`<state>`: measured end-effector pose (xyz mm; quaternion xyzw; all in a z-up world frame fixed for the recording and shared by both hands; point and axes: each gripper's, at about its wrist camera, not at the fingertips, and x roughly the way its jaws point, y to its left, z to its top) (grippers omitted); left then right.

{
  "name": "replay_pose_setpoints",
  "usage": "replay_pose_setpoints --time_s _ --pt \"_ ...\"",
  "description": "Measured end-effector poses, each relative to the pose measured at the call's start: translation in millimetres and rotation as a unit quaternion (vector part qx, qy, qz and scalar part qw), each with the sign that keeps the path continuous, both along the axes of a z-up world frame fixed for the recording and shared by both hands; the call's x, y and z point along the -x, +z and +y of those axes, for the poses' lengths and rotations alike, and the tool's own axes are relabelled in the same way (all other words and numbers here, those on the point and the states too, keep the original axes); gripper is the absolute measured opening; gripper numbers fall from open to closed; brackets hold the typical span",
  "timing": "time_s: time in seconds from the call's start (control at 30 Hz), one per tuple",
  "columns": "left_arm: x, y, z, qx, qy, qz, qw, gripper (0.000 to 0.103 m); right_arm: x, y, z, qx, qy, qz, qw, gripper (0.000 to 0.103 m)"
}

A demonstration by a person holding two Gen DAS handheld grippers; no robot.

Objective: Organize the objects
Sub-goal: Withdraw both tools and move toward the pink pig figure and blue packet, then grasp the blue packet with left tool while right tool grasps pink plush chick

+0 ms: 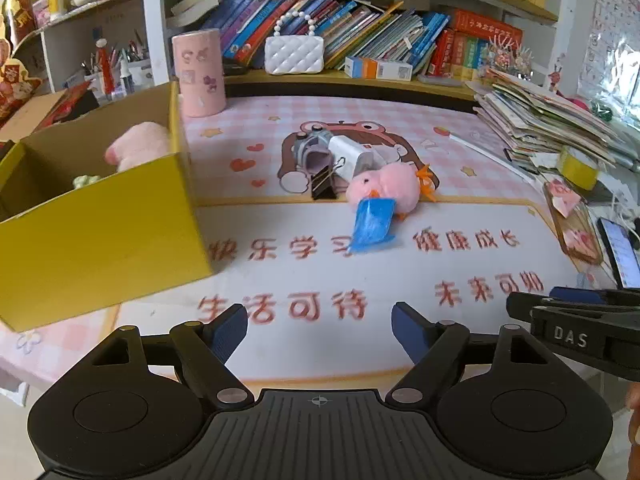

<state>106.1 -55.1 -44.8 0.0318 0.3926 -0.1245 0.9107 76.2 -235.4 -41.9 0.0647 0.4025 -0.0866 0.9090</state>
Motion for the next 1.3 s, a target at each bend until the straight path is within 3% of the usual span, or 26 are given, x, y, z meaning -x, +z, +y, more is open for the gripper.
replay_pose_setpoints --time_s 0.4,0.8,0.97,1.07,1.1,1.2,1.3 --pt "-57 -14 -67 -0.009 0.009 -0.012 0.9998 0.074 -55 -10 -67 -0.043 -0.004 -0.019 0.999 0.044" --pt "-93 -35 -100 -0.024 0.019 -0.017 0.9994 0.065 -98 -14 -83 -0.088 0.016 -0.056 0.994 0.053" --pt "-102 -44 -98 -0.035 0.039 0.003 0.9986 0.056 -106 -13 -78 -0.1 0.036 -0.053 0.993 0.06" --pt "-104 -48 -91 -0.028 0.054 0.006 0.9981 0.04 -110 -11 -74 -0.105 0.054 -0.051 0.992 0.066" --pt "-104 -47 -89 -0.029 0.06 0.006 0.9978 0.029 -111 -10 -72 -0.106 0.058 -0.051 0.991 0.069" --pt "-104 -37 -78 -0.002 0.068 0.014 0.9976 0.026 -116 -5 -64 -0.115 0.081 -0.055 0.989 0.081" --pt "-95 -22 -67 -0.004 0.065 0.01 0.9978 0.026 -124 -3 -53 -0.12 0.108 -0.059 0.985 0.088"
